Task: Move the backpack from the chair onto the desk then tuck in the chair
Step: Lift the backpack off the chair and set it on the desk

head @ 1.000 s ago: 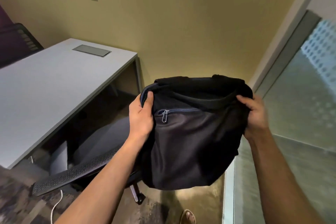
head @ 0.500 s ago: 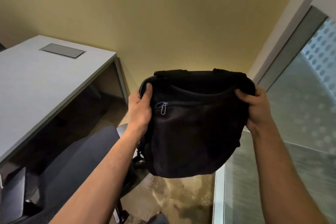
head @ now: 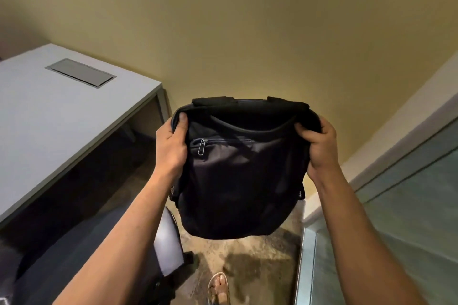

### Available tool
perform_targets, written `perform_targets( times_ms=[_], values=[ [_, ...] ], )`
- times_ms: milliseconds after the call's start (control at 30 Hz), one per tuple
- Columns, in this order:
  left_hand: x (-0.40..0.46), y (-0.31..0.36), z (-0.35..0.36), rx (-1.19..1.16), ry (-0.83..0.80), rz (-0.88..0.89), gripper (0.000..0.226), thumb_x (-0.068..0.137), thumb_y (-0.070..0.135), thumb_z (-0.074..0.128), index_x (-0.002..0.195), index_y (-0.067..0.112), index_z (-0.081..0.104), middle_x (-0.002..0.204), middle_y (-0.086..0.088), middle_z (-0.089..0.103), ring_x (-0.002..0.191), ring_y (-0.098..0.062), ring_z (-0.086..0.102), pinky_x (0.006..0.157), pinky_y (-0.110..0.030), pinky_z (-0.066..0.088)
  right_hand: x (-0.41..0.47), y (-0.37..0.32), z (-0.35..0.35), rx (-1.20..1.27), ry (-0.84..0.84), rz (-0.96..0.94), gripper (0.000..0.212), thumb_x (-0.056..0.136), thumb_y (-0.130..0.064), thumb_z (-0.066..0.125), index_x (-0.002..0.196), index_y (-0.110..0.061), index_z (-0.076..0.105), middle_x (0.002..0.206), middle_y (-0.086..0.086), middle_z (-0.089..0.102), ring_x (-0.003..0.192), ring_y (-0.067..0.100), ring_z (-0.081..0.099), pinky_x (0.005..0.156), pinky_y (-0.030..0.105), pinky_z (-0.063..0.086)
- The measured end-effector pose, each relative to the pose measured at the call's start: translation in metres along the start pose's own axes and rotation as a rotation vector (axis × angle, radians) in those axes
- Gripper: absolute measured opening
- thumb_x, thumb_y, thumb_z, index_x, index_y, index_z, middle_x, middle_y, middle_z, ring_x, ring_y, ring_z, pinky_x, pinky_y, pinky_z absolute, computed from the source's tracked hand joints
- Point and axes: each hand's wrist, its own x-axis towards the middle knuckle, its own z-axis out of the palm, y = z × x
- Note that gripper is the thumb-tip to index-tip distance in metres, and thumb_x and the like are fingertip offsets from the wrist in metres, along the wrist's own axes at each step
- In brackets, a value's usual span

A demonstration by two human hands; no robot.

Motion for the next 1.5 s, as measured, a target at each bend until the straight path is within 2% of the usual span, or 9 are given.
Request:
perform_targets(
  times_ms=[200,367,533,633,767,967,1200,1333,1500],
  values=[
    [0.068,-0.008,-0.018,0.074,0.103,-0.009,0.024,0.095,0.052,0.05,0.089,0.044,0.071,0.093,0.018,0.074,0.089,0.0,0.068,0.072,-0.013,0.049,0.08,0.04,0.055,-0.006,-0.062,0.021,0.018,0.073,-0.002,0.068,0.085,-0.015,0.072,0.078,-0.001,0.07,0.076,0.018,0.065,0.065,0.028,0.054],
    [0.119,-0.016,-0.036,0.112,0.239,-0.034,0.027,0.099,0.042,0.048,0.09,0.032,0.071,0.09,0.016,0.075,0.085,-0.001,0.069,0.069,-0.012,0.049,0.144,0.073,0.106,0.046,-0.153,0.077,0.016,0.071,-0.002,0.066,0.085,-0.01,0.068,0.075,0.0,0.067,0.072,0.018,0.063,0.061,0.028,0.052],
    [0.174,-0.025,-0.051,0.166,0.396,-0.031,0.027,0.101,0.036,0.045,0.09,0.032,0.069,0.085,0.025,0.073,0.08,0.01,0.065,0.066,-0.007,0.046,0.211,0.105,0.163,0.096,-0.246,0.131,0.018,0.069,-0.002,0.067,0.086,-0.009,0.069,0.08,0.008,0.064,0.078,0.027,0.06,0.069,0.036,0.05],
    [0.208,-0.029,-0.058,0.213,0.488,-0.026,0.028,0.1,0.04,0.046,0.088,0.034,0.07,0.085,0.021,0.074,0.082,0.006,0.066,0.069,-0.013,0.049,0.25,0.12,0.194,0.134,-0.315,0.165,0.019,0.067,-0.002,0.066,0.082,-0.013,0.071,0.081,0.01,0.063,0.08,0.028,0.058,0.071,0.039,0.048],
    [0.251,-0.035,-0.068,0.251,0.599,0.013,0.026,0.094,0.05,0.047,0.09,0.042,0.072,0.091,0.02,0.074,0.087,0.002,0.068,0.07,-0.014,0.05,0.302,0.134,0.234,0.135,-0.406,0.171,0.023,0.065,-0.003,0.065,0.08,-0.017,0.073,0.076,0.001,0.067,0.077,0.022,0.061,0.066,0.031,0.052],
    [0.314,-0.042,-0.089,0.248,0.724,0.03,0.027,0.095,0.049,0.048,0.095,0.037,0.072,0.097,0.012,0.075,0.093,-0.005,0.069,0.079,-0.025,0.053,0.361,0.149,0.299,0.136,-0.47,0.155,0.019,0.065,0.0,0.063,0.08,-0.011,0.067,0.076,0.008,0.059,0.073,0.024,0.055,0.062,0.031,0.047],
    [0.432,-0.057,-0.15,0.251,0.752,0.03,0.025,0.096,0.05,0.049,0.092,0.037,0.07,0.091,0.016,0.073,0.085,0.002,0.066,0.071,-0.017,0.051,0.433,0.195,0.409,0.135,-0.436,0.169,0.021,0.066,-0.001,0.066,0.085,0.007,0.06,0.078,0.01,0.057,0.072,0.022,0.054,0.063,0.032,0.047],
    [0.462,-0.061,-0.169,0.246,0.724,0.05,0.025,0.096,0.049,0.05,0.094,0.034,0.07,0.095,0.011,0.074,0.09,-0.006,0.068,0.076,-0.024,0.054,0.446,0.203,0.433,0.15,-0.429,0.158,0.021,0.066,-0.003,0.069,0.086,0.001,0.065,0.078,0.011,0.059,0.073,0.023,0.056,0.065,0.034,0.049],
    [0.529,-0.064,-0.212,0.243,0.675,0.049,0.026,0.098,0.044,0.048,0.097,0.029,0.07,0.09,0.015,0.072,0.081,0.005,0.065,0.07,-0.014,0.05,0.472,0.221,0.495,0.173,-0.384,0.16,0.017,0.066,-0.004,0.07,0.083,-0.007,0.066,0.077,0.01,0.06,0.073,0.022,0.056,0.066,0.034,0.049]
  ],
)
